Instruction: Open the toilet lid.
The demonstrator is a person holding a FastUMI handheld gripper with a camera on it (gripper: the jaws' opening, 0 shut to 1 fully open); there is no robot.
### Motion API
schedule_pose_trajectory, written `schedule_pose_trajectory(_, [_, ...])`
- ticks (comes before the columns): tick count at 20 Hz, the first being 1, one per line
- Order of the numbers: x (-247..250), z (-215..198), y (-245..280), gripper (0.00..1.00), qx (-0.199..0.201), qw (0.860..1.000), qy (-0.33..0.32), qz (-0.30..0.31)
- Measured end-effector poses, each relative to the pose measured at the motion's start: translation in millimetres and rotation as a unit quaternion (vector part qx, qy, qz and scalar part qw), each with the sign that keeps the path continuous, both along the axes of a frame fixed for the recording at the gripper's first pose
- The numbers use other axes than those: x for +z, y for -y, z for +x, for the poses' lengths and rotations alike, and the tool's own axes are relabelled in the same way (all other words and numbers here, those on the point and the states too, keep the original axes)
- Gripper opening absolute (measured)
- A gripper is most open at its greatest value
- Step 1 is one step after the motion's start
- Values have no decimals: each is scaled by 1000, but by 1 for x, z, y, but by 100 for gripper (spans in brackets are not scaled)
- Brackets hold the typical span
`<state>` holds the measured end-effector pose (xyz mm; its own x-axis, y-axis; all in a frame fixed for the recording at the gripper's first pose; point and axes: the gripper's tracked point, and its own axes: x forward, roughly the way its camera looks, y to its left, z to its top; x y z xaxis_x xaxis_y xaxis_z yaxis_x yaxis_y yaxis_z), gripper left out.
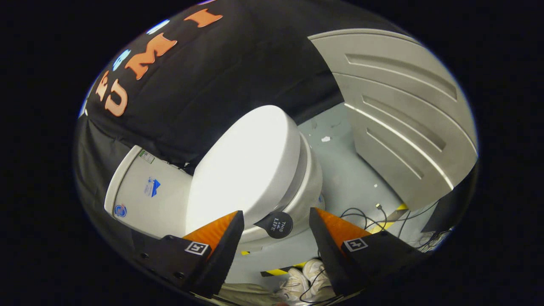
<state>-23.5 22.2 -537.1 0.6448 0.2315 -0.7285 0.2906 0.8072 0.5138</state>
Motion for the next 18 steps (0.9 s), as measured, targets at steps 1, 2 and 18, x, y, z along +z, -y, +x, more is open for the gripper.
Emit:
schedule_pose_trajectory(1, [-7, 0, -1, 99, -8, 1000, -8, 18])
schedule_pose_trajectory(2, [-11, 0, -4, 98, -15, 999, -13, 35])
schedule_pose_trajectory(18, [-39, -10, -17, 33, -50, 982, -61, 171])
